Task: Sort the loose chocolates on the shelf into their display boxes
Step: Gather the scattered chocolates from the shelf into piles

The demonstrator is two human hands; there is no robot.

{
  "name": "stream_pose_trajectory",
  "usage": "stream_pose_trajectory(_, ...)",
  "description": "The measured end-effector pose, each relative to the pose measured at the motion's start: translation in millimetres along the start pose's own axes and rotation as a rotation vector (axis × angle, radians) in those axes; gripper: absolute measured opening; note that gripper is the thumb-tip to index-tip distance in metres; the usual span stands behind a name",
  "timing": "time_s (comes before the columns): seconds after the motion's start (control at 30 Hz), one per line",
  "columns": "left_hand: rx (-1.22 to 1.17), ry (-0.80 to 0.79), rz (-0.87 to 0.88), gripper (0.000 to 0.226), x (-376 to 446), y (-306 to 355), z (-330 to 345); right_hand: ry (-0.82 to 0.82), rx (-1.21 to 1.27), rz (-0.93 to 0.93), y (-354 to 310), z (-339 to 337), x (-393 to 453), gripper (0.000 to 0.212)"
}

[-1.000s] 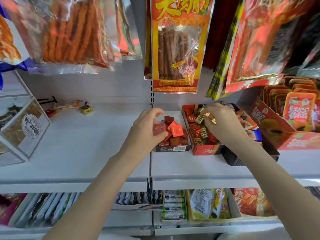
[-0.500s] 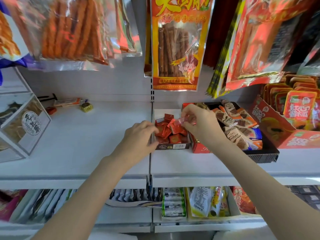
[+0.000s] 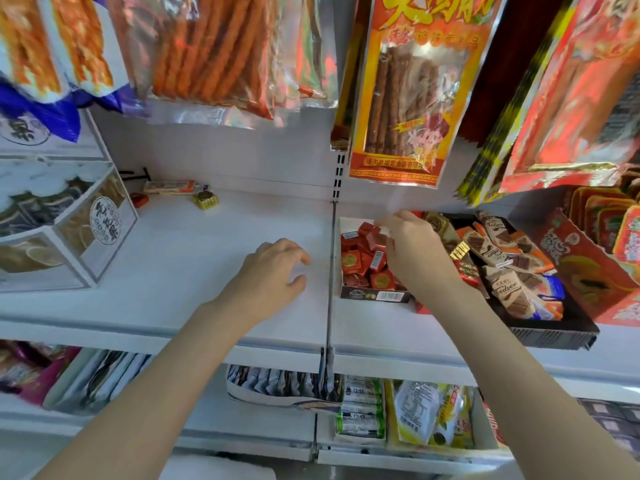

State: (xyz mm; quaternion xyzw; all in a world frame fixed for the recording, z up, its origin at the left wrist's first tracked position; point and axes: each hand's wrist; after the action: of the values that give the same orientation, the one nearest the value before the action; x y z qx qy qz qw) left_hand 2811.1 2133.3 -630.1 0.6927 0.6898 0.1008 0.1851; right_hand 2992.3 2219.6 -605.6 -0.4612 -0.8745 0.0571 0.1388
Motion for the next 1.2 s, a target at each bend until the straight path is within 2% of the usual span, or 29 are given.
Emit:
stream_pose_trajectory(0.07,-0.005,-0.002,-0.049,0.032,-0.3,-7.1,-3.8,0.055,0.058,-0.036,-14.3,-11.7,-1.6,0.036)
stream_pose_trajectory(0.13,-0.008,0.003,-0.116,0.034,-3.8,-19.4,-8.0,0.014,0.182,-0.114,-35.7,-15.1,2.6,0.032)
stream_pose_trajectory(0.3,0.015,0.038,-0.282,0.034,-21.9,-69.2,-19.3,-0.267,0.382,-0.211,-89.6,31.2,50.9,0.030)
stream_pose_trajectory(0.43,0.034,0.091,-0.422,0.037,-39.2,-116.6,-29.4,-0.429,0.337,-0.296,-129.1,80.6,107.8,0.046)
stream_pose_trajectory(0.57,0.051,0.163,-0.430,0.036,-48.3,-141.6,-31.7,-0.393,0.099,-0.478,-165.5,117.3,163.5,0.055)
stream_pose_trajectory(0.7,0.088,0.217,-0.382,0.035,-47.1,-146.5,-31.6,-0.332,-0.013,-0.584,-201.2,143.0,206.0,0.051)
stream_pose_trajectory(0.87,0.120,0.249,-0.394,0.033,-44.2,-151.4,-32.1,-0.438,-0.163,-0.582,-225.1,159.4,227.6,0.047)
stream_pose_trajectory(1.03,0.105,0.232,-0.414,0.031,-43.7,-150.5,-33.6,-0.410,-0.128,-0.580,-209.3,148.1,213.4,0.045)
stream_pose_trajectory(1.2,0.057,0.223,-0.438,0.030,-43.8,-147.5,-35.8,-0.361,-0.097,-0.547,-160.2,126.8,161.5,0.042)
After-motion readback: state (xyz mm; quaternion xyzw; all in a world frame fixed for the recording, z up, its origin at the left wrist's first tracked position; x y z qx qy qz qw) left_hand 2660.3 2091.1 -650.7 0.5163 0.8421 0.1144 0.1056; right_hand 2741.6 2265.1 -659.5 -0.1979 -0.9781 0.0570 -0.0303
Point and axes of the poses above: each hand's wrist, its own x-axis towards the middle knuckle, its own z-axis out of the palm, y = z × x, and after that the axes turned 10 degrees about -y, right-handed
